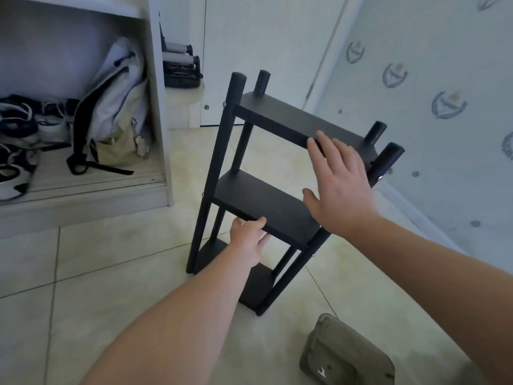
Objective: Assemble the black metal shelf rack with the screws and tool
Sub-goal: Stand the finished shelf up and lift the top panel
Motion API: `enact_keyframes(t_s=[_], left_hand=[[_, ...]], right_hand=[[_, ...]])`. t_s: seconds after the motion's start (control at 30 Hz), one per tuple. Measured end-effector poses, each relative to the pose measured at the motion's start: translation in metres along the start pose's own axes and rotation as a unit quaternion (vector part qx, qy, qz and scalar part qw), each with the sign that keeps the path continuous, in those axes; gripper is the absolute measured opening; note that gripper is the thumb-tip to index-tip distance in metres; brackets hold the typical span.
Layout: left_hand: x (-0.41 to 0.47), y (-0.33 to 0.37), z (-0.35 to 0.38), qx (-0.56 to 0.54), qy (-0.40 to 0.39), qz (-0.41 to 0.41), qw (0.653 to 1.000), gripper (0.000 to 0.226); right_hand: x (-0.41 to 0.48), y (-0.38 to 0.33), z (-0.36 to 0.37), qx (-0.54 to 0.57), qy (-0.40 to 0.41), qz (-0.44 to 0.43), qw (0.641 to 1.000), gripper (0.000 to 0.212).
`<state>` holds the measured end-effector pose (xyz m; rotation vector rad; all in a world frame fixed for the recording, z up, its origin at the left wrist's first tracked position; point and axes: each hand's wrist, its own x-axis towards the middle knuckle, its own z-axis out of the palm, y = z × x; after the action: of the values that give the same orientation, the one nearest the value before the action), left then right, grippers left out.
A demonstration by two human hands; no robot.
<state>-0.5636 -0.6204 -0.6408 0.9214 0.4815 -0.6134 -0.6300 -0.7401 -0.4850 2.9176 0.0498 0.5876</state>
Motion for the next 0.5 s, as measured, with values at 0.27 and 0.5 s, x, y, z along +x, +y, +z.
enact_keyframes(t_s=[0.27,0.5], left_hand=[[-0.011,0.001,-0.023,0.050,-0.006,-0.028,0.998,0.027],[-0.034,-0.007,-0.056,0.321,0.016,0.077,0.944,0.052]], right_hand=[[-0.021,-0.024,0.004,-0.008,0.014,-0.007,1.000,0.080],[-0.052,-0.046,-0.002,-0.050,-0.007,-0.020,0.999,0.085]])
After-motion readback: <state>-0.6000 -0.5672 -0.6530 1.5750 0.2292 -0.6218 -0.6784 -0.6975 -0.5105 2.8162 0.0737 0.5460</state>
